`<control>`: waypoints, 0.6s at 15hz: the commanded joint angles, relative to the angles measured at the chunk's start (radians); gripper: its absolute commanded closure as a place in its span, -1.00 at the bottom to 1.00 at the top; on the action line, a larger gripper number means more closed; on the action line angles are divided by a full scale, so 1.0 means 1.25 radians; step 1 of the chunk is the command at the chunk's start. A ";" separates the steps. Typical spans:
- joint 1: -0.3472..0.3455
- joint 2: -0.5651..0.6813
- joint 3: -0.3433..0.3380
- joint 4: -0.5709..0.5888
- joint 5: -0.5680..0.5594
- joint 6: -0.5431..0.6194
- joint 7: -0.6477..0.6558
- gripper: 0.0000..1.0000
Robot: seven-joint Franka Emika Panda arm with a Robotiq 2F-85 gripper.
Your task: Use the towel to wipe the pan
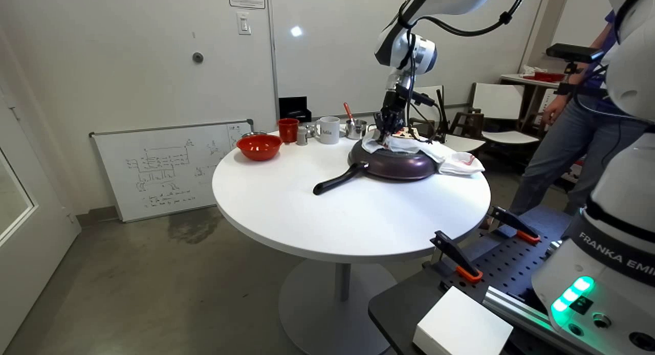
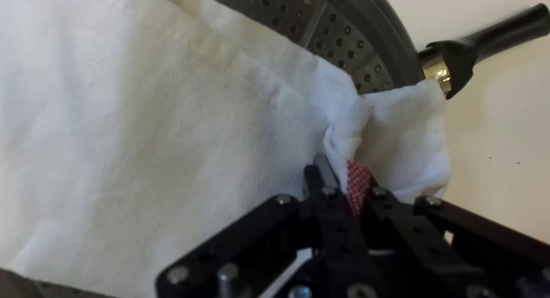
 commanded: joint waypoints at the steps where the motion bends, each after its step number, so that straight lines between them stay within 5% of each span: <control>1: 0.031 0.001 -0.033 0.000 -0.071 0.025 0.029 0.90; 9: 0.031 0.001 -0.083 -0.029 -0.151 0.030 0.080 0.90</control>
